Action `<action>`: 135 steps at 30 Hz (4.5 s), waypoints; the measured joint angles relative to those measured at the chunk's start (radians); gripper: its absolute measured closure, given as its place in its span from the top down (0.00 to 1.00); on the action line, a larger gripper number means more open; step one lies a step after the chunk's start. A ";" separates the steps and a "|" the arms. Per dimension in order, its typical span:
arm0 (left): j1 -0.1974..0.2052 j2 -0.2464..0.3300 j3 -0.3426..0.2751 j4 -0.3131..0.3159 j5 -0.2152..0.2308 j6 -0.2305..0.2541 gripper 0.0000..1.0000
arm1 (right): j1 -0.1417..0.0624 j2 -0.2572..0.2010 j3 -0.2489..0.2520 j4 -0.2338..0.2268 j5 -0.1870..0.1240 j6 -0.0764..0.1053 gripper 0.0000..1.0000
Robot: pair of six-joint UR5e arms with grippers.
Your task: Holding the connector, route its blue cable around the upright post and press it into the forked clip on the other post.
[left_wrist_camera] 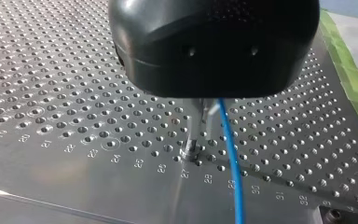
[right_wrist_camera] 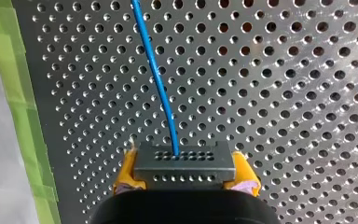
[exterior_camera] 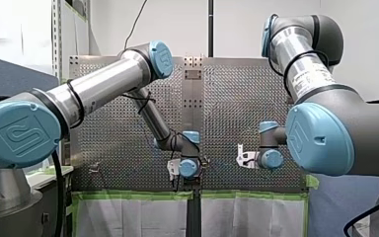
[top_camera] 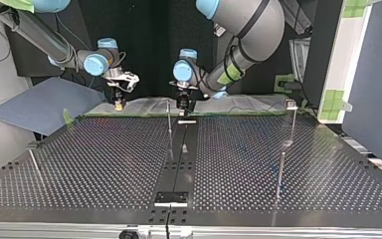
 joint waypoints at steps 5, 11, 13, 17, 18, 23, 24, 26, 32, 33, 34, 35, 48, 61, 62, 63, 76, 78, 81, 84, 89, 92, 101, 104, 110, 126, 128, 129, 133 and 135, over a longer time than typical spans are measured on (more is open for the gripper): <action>0.000 0.000 0.000 -0.021 0.009 0.001 0.97 | 0.000 0.001 0.000 0.001 -0.001 -0.001 0.21; -0.001 0.000 0.000 -0.072 0.015 0.029 1.00 | 0.000 0.001 0.000 0.004 -0.009 -0.001 0.21; -0.002 0.001 0.000 -0.092 0.025 0.038 1.00 | 0.000 0.001 0.000 0.006 -0.010 -0.001 0.21; -0.002 0.004 -0.009 -0.117 0.056 0.045 1.00 | 0.000 0.001 0.000 0.008 -0.010 -0.001 0.21; -0.002 0.005 -0.014 -0.120 0.066 0.046 1.00 | 0.000 0.001 0.000 0.010 -0.011 -0.001 0.21; -0.002 0.009 -0.032 -0.117 0.104 0.047 1.00 | 0.000 0.001 0.000 0.017 -0.011 -0.003 0.21; -0.002 0.010 -0.036 -0.116 0.113 0.047 1.00 | 0.000 0.001 0.000 0.019 -0.011 -0.003 0.21; -0.001 0.013 -0.040 -0.115 0.126 0.047 1.00 | 0.000 0.001 0.000 0.022 -0.011 -0.004 0.21; 0.002 0.038 -0.058 -0.111 0.175 0.046 1.00 | 0.000 0.001 0.000 0.030 -0.011 -0.007 0.21; 0.003 0.044 -0.063 -0.110 0.186 0.046 1.00 | 0.000 0.001 0.000 0.031 -0.010 -0.007 0.21; 0.004 0.049 -0.067 -0.109 0.195 0.045 1.00 | -0.001 0.001 0.000 0.032 -0.010 -0.007 0.21; 0.005 0.053 -0.073 -0.106 0.202 0.044 1.00 | -0.001 0.001 0.000 0.033 -0.010 -0.008 0.21; 0.017 0.078 -0.138 -0.047 0.257 0.023 1.00 | 0.000 0.001 0.000 0.042 -0.012 -0.008 0.21; 0.011 0.120 -0.168 -0.031 0.284 0.027 1.00 | 0.001 0.001 0.001 0.049 -0.012 -0.008 0.21; 0.011 0.121 -0.169 -0.031 0.285 0.027 1.00 | 0.001 0.001 0.001 0.049 -0.012 -0.008 0.21; 0.010 0.122 -0.173 -0.031 0.286 0.029 1.00 | 0.001 0.001 0.001 0.050 -0.012 -0.008 0.21; 0.005 0.123 -0.202 -0.029 0.291 0.047 1.00 | -0.001 0.001 0.000 0.054 -0.013 -0.008 0.21; 0.004 0.123 -0.202 -0.029 0.291 0.048 1.00 | 0.000 0.001 0.000 0.054 -0.013 -0.008 0.21; 0.003 0.123 -0.202 -0.029 0.290 0.048 1.00 | 0.000 0.001 0.000 0.054 -0.013 -0.008 0.21; 0.003 0.123 -0.202 -0.029 0.289 0.048 1.00 | 0.000 0.001 0.001 0.053 -0.014 -0.008 0.21; 0.003 0.123 -0.202 -0.029 0.288 0.048 1.00 | 0.000 0.001 0.000 0.050 -0.015 -0.008 0.21; 0.003 0.123 -0.202 -0.029 0.287 0.047 1.00 | 0.000 0.001 0.000 0.049 -0.015 -0.007 0.21; 0.005 0.123 -0.202 -0.029 0.287 0.047 1.00 | 0.000 0.001 0.000 0.048 -0.015 -0.007 0.21; 0.005 0.124 -0.203 -0.029 0.287 0.048 1.00 | 0.000 0.001 0.000 0.048 -0.015 -0.007 0.21; -0.003 0.151 -0.218 -0.030 0.270 0.081 1.00 | -0.001 0.001 0.000 0.046 -0.016 -0.003 0.21; -0.054 0.293 -0.358 -0.049 0.163 0.095 1.00 | -0.011 0.001 0.000 0.059 -0.017 0.023 0.21; -0.058 0.308 -0.373 -0.061 0.149 0.083 1.00 | -0.014 0.001 0.000 0.057 -0.017 0.029 0.21; -0.059 0.319 -0.384 -0.071 0.138 0.074 1.00 | -0.016 0.001 0.000 0.056 -0.017 0.032 0.21; -0.058 0.354 -0.419 -0.105 0.111 0.040 1.00 | -0.021 0.001 0.000 0.053 -0.021 0.042 0.21; -0.058 0.372 -0.437 -0.122 0.106 0.024 1.00 | -0.023 0.001 0.000 0.053 -0.024 0.045 0.21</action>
